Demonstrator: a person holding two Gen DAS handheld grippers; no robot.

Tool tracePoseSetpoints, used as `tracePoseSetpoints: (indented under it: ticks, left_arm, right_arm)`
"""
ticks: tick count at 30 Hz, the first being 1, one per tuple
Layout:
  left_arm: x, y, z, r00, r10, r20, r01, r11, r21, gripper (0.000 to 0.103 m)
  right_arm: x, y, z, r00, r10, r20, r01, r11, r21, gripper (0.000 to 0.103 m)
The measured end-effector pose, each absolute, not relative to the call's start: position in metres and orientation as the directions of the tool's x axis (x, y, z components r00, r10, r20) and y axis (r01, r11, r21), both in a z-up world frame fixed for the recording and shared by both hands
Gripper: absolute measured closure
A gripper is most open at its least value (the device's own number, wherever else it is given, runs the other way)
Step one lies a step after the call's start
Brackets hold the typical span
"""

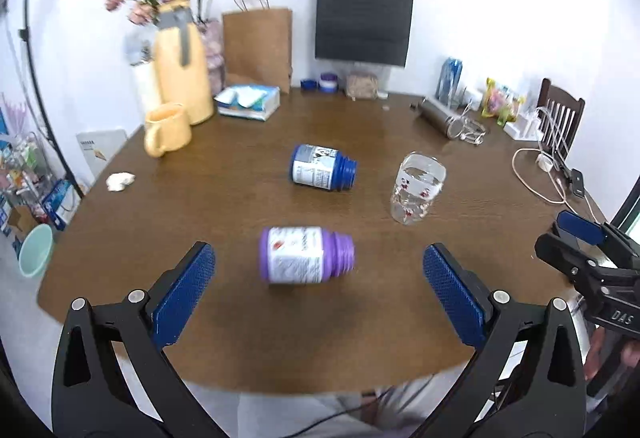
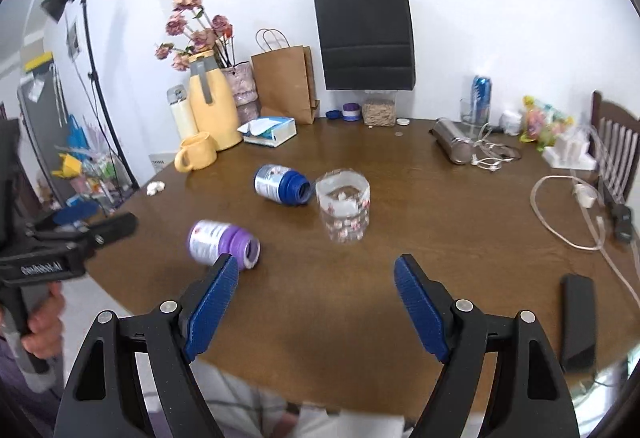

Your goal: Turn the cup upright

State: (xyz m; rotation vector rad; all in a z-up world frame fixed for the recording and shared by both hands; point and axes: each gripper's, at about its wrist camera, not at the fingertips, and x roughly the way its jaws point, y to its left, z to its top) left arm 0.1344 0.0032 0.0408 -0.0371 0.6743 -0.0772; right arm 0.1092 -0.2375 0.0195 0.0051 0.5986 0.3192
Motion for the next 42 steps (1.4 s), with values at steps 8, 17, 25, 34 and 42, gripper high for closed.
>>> tracePoseSetpoints:
  ticks: [8, 17, 25, 34, 42]
  left_arm:
    - [0.008, 0.036, 0.017, 0.875, 0.07, -0.479, -0.086, 0.996, -0.012, 0.0]
    - [0.0, 0.02, 0.003, 0.866, 0.036, -0.499, -0.036, 0.999, 0.011, 0.0]
    - [-0.002, 0.021, 0.002, 0.86, 0.042, -0.509, -0.046, 0.999, 0.006, 0.0]
    - [-0.005, 0.018, 0.005, 0.867, 0.038, -0.496, -0.036, 0.999, 0.014, 0.0]
    - [-0.006, 0.019, 0.006, 0.868, 0.048, -0.494, -0.039, 0.999, 0.029, 0.0]
  right_arm:
    - [-0.012, -0.228, -0.014, 0.86, 0.299, -0.413, -0.273, 0.954, 0.122, 0.016]
    - [0.005, -0.207, -0.026, 0.818, 0.314, -0.482, -0.297, 0.948, 0.114, 0.016]
    - [-0.001, -0.206, -0.025, 0.825, 0.308, -0.473, -0.297, 0.95, 0.101, 0.016]
    - [-0.002, -0.209, -0.021, 0.833, 0.296, -0.467, -0.285, 0.954, 0.096, 0.016]
    - [0.001, -0.212, -0.021, 0.832, 0.292, -0.473, -0.274, 0.956, 0.107, 0.016]
